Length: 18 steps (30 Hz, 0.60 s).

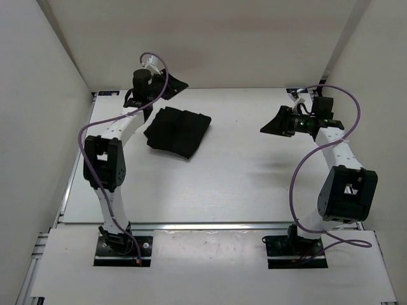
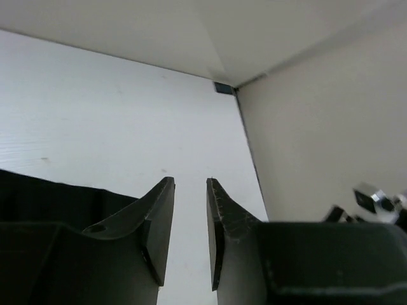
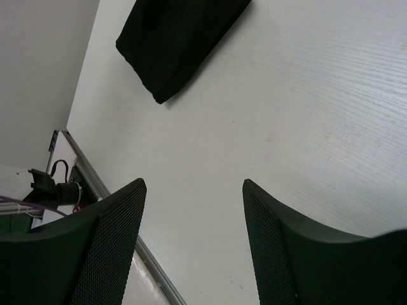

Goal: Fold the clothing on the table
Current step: Fold the skirt

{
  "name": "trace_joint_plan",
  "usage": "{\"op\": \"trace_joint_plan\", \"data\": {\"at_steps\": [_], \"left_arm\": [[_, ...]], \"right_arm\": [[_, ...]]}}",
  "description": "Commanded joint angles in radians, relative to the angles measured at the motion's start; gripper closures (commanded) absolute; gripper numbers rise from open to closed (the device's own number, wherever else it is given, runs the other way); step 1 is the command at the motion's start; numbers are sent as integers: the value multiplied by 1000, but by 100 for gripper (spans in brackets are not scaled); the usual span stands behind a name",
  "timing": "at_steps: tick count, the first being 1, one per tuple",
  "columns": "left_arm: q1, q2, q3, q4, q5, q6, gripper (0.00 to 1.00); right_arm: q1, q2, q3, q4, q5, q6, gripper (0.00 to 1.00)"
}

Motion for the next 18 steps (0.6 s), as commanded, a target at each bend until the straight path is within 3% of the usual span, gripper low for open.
{"op": "trace_joint_plan", "data": {"at_steps": [1,6,9,12,18], "left_arm": [[52,144,22,-109,-27,37,61],[75,339,110,-255,-53,36,62],[69,359,110,-278,-79,43,63],[74,321,102,-281,-104,73,63],[103,128,139,-270,-182,187,46]], "right_arm": [[-19,-3,24,5,-22,6,32],[-27,-12,35,-40,-13,-12,33],[-36,-20,30,-37,-17,-6,33],[-59,-9,41,-23,-42,5,33],[-51,6,38,25,-77,5,34]]}}
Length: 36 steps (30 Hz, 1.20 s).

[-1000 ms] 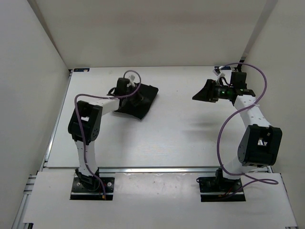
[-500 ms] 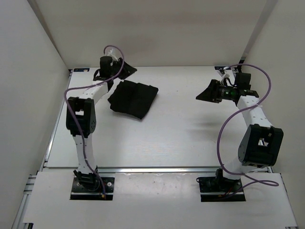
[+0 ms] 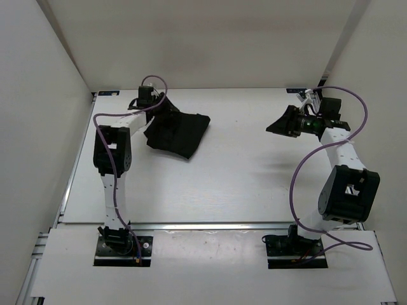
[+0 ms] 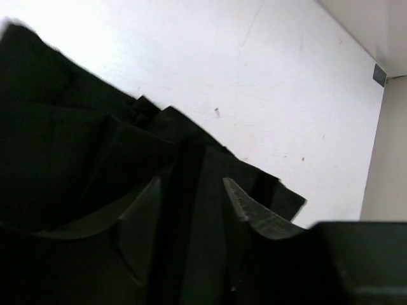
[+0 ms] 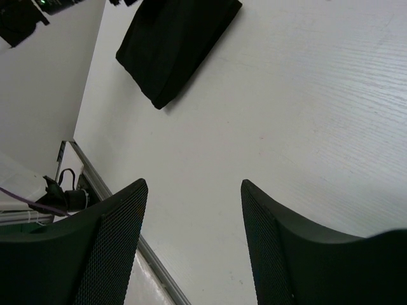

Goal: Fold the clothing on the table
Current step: Fold the skirt

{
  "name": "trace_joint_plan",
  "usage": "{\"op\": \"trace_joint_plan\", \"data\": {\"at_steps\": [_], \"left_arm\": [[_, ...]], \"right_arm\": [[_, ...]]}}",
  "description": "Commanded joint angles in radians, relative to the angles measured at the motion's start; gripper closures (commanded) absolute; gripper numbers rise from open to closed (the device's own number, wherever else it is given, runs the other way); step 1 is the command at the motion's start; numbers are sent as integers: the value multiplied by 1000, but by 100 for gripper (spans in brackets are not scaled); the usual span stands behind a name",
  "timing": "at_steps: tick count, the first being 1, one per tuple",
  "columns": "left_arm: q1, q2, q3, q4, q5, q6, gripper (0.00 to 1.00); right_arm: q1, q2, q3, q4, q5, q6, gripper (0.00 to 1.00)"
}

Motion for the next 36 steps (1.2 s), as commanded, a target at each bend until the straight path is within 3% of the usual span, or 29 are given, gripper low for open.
{"op": "trace_joint_plan", "data": {"at_steps": [1,2,4,5,6,9,11,12,15,16,20,23,25,28,30,36], "left_arm": [[23,-221,57,-12,-86,91,45],[26,-256,60,-37,-84,111,42],[17,-292,67,-87,-107,163,34],[9,-312,63,-135,-126,204,12],[-6,-324,40,-153,-132,252,1],[-20,-422,-92,-175,-202,310,2],[-24,-479,-178,-166,-241,326,1],[-15,-505,-212,-164,-239,329,10],[19,-556,-264,-215,-227,285,65],[29,-574,-264,-227,-230,284,71],[35,-692,-345,-281,-244,283,73],[69,-770,-387,-314,-242,283,72],[81,-820,-411,-344,-221,286,75],[103,-879,-451,-367,-224,288,83],[115,-904,-480,-376,-219,281,84],[138,-964,-549,-393,-192,272,85]], "right_arm": [[37,15,45,29,-33,-27,34],[69,18,54,25,-23,-45,35],[135,50,94,-12,86,-106,71],[191,71,100,-15,97,-149,93],[233,97,129,-25,134,-171,100],[317,197,219,-26,91,-151,100],[351,265,272,55,21,-23,100],[376,317,284,81,-1,11,100],[449,448,392,133,-52,71,100],[465,504,465,114,-62,56,100],[554,718,741,80,-90,83,100],[598,831,843,121,-113,165,100],[626,857,849,126,-108,159,100],[681,892,870,8,-35,4,100],[701,903,863,-50,31,-83,100],[730,935,878,-64,204,-135,100]]}}
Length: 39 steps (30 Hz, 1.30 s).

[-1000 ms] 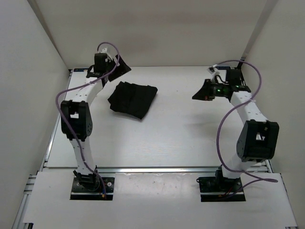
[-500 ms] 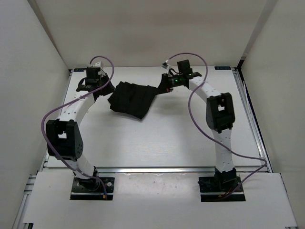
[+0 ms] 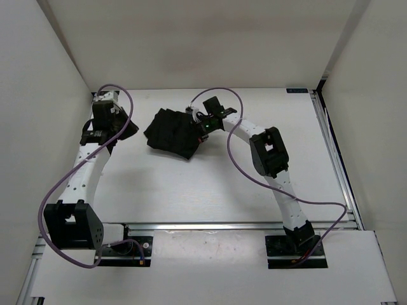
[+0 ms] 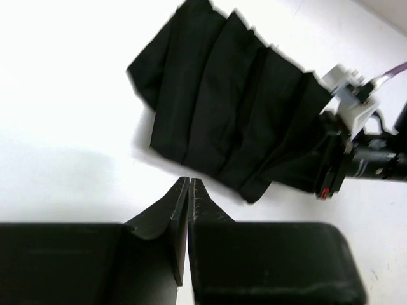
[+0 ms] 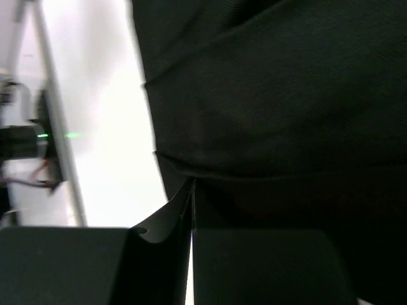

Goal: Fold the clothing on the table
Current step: Fold the skirt

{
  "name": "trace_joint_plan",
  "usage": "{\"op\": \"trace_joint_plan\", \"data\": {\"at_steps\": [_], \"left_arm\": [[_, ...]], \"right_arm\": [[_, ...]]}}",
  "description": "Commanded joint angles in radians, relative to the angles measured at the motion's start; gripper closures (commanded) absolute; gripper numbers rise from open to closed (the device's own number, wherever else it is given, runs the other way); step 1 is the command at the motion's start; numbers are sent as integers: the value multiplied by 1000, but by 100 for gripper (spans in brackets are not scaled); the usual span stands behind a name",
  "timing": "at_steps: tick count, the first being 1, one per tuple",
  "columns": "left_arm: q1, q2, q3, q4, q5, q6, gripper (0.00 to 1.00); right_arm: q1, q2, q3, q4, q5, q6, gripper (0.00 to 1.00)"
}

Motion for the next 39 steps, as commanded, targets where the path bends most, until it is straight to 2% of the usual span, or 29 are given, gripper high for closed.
{"op": "trace_joint_plan", "data": {"at_steps": [1,3,8,11,15,25,31,39], "left_arm": [[6,-43,-47,-34,38,-8,85],[47,-54,-64,-34,45,-12,86],[61,-77,-81,-31,48,-17,86],[64,-79,-78,-31,58,-17,85],[70,-86,-76,-30,65,-11,85],[25,-122,-113,-14,73,-54,85],[-31,-134,-114,-4,76,-69,85],[-57,-145,-131,10,100,-86,86]], "right_arm": [[7,24,81,-45,175,-102,100],[13,41,98,-60,246,-124,100],[66,57,127,-178,439,-211,100],[63,35,94,-235,496,-220,100],[64,34,97,-344,583,-318,100],[46,-32,36,-534,525,-386,100],[29,-69,10,-714,482,-450,100],[7,-120,-43,-820,435,-509,100]]}}
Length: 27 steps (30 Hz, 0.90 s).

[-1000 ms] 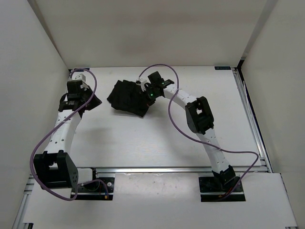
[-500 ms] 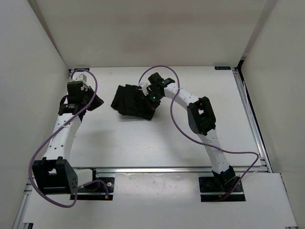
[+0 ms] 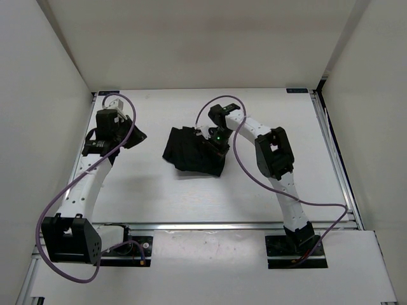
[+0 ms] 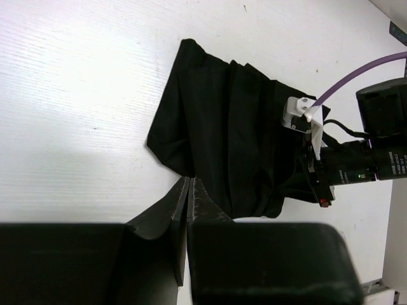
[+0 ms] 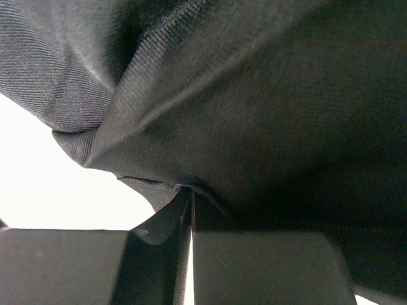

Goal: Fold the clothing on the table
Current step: Fold the skirt

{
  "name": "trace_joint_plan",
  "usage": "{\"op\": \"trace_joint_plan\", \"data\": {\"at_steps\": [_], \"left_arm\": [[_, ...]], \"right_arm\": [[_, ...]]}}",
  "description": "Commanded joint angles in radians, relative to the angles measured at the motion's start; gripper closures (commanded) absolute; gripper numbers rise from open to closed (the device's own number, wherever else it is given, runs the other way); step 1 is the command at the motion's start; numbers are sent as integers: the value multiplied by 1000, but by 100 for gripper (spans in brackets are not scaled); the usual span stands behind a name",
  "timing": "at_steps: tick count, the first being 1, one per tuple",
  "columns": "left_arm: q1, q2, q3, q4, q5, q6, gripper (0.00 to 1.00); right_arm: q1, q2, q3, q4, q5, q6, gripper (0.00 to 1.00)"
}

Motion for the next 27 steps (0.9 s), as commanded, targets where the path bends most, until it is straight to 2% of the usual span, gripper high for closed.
{"op": "trace_joint_plan", "data": {"at_steps": [1,4,8,9,11,12,13,15,16,17,19,20,21,22,23,25,27], "left_arm": [[-16,-30,-5,18,26,-6,86],[-31,-22,11,23,32,18,87],[-45,-4,56,17,33,55,84],[-39,5,70,9,40,61,84],[-51,25,96,-8,47,81,81],[-51,31,105,-15,58,81,80],[-68,31,111,-9,66,92,77],[-108,44,100,26,114,72,69],[-125,53,75,78,192,55,69],[-138,68,39,137,287,17,76],[-181,143,4,187,383,-19,95],[-207,189,-10,223,438,-31,100],[-230,200,-28,253,470,-69,100],[-237,225,-62,335,512,-119,100],[-243,243,-111,435,526,-150,100],[-241,265,-177,551,520,-227,100],[-244,303,-208,612,509,-241,100]], "right_arm": [[-14,-34,-16,-129,-10,-68,100],[-50,-66,52,-127,-114,-57,100],[-96,-108,253,-176,-306,-68,85],[-96,-130,264,-155,-337,-59,73],[-123,-266,184,-82,-384,-13,38],[-148,-299,119,-22,-456,31,1],[-180,-349,93,9,-489,62,0],[-215,-407,1,93,-543,166,1],[-220,-411,-21,108,-525,173,1],[-224,-413,-38,111,-506,167,1],[-235,-424,-64,126,-488,156,17],[-263,-430,-82,144,-486,164,32],[-273,-440,-96,166,-497,187,56],[-299,-444,-120,189,-498,205,75],[-329,-451,-130,198,-491,213,99],[-359,-456,-150,195,-503,213,100],[-401,-477,-171,195,-500,202,100]]}}
